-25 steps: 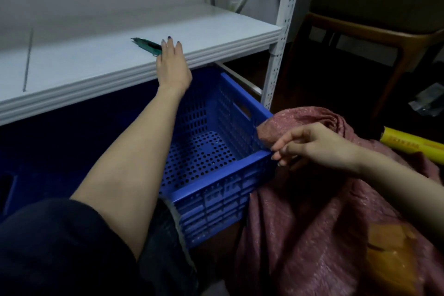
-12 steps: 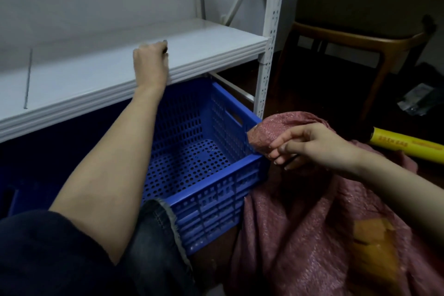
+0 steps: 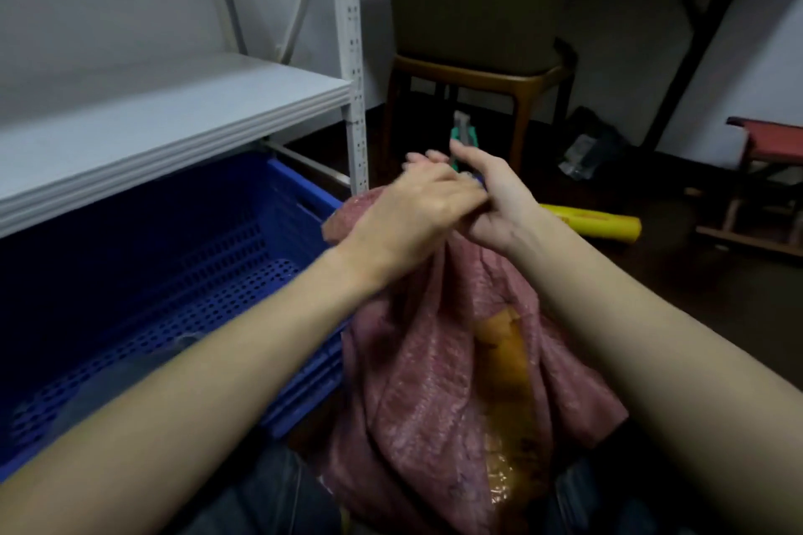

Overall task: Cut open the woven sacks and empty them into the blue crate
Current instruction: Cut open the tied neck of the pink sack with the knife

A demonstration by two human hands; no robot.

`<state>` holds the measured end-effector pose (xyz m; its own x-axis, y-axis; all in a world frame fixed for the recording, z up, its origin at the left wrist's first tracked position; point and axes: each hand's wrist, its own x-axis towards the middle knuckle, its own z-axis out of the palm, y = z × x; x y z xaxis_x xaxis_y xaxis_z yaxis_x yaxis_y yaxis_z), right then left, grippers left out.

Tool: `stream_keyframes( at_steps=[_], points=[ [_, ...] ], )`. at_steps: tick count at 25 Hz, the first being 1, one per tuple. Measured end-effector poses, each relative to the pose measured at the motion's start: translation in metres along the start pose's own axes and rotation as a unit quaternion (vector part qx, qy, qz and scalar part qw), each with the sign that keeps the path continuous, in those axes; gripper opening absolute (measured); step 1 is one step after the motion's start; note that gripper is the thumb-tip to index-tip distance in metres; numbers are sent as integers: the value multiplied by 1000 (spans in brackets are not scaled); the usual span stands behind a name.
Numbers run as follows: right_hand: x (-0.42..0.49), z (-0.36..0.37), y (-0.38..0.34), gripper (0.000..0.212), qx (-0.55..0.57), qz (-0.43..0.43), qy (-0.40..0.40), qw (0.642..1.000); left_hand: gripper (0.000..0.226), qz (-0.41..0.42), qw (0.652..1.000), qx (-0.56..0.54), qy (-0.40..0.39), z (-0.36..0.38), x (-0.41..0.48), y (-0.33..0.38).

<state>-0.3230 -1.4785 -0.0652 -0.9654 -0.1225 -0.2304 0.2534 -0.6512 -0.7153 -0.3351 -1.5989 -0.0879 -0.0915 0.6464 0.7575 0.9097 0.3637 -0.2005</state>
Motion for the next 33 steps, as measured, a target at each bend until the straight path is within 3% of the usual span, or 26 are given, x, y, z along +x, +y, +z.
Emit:
stream_keyframes(
  at_steps=[3,6,10,12,16,18,20,25,27,30,33],
  points=[
    [-15,-28,-21,23,-10,-49,76,996,26,-78,989,-118,-44,14,17,14],
    [-19,-73,-37,13,-128,-101,173,971,43,-217,960,-142,-106,32,28,12],
    [-25,-131,-51,23,-190,-149,293,925,80,-345,871,-41,-346,62,14,-7],
    [-24,-152,-56,21,-256,-109,327,903,68,-343,836,-5,-428,68,5,-16],
    [-7,-187,-61,30,-452,-59,408,791,45,-287,785,-26,-549,66,-8,0],
    [-1,-185,-58,52,-485,-56,411,770,37,-254,729,-56,-633,64,-19,8],
    [7,-173,-52,65,-513,-57,384,765,37,-226,701,-51,-674,64,-32,13],
    [27,-152,-25,44,-576,-61,278,767,41,-192,699,-57,-686,53,-35,16],
    [33,-148,-9,34,-576,-91,235,778,40,-214,726,-76,-649,43,-28,4],
    [31,-129,1,35,-458,-94,164,869,45,-323,810,-75,-484,28,-24,-28],
    [13,-111,-6,27,-359,-84,117,922,73,-396,824,-96,-394,29,-27,-43]
  ],
)
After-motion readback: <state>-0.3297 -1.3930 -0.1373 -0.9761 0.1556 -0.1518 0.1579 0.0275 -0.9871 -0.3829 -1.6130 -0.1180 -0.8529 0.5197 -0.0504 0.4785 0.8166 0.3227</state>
